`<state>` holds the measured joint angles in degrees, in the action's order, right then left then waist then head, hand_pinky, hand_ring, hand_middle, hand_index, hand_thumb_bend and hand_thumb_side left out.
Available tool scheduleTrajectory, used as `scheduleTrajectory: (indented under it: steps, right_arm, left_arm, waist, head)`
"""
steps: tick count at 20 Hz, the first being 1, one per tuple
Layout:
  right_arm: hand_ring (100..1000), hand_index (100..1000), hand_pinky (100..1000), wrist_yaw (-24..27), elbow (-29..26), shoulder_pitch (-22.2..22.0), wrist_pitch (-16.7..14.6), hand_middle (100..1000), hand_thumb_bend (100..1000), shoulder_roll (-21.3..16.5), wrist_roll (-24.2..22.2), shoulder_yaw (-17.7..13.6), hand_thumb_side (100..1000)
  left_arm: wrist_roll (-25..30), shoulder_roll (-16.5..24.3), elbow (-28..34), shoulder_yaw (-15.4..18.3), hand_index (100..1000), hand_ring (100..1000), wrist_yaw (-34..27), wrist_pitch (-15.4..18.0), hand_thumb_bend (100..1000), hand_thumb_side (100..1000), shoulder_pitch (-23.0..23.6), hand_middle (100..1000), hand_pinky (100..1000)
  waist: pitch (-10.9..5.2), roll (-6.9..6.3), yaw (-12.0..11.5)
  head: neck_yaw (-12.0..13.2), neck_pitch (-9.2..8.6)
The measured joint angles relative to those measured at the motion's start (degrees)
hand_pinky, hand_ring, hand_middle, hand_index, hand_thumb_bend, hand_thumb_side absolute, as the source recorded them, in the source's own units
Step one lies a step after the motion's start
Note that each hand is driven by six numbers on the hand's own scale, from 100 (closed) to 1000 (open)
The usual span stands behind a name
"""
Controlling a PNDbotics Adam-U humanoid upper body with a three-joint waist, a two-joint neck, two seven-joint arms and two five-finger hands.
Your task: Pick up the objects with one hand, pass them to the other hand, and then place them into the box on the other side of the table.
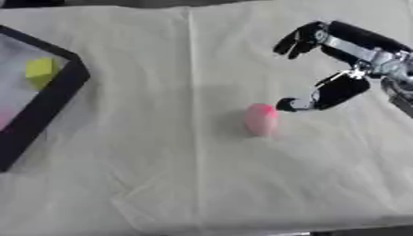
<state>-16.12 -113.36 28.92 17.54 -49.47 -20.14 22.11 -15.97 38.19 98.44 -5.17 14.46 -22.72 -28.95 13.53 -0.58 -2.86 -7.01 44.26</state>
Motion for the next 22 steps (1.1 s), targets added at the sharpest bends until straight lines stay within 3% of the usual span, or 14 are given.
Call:
scheduleTrajectory:
  steps: [10, 22]
  right_arm:
    - [743, 819, 823, -4.2, 3.4, -0.7, -2.8, 720, 508, 0.4, -5.2, 2.4, 115]
    - [734, 805, 821, -7.1, 8.7, -0.6, -4.0, 706, 506, 3.4, -5.4, 4.6, 112]
  left_arm:
    - [1.1, -0.3, 0.0, 0.0, 789, 735, 0.1, -0.5, 391, 558, 0.1, 731, 776]
    - [1.9, -0.9, 0.0, 0.0, 784, 736, 0.3, -0.5, 389, 560, 0.2, 731, 776]
  waist:
    - [0.04, -0.02, -0.2]
    - [0.05, -0.02, -0.6]
  head:
    - [-0.6, 0.0]
    - [-1.1, 0.0]
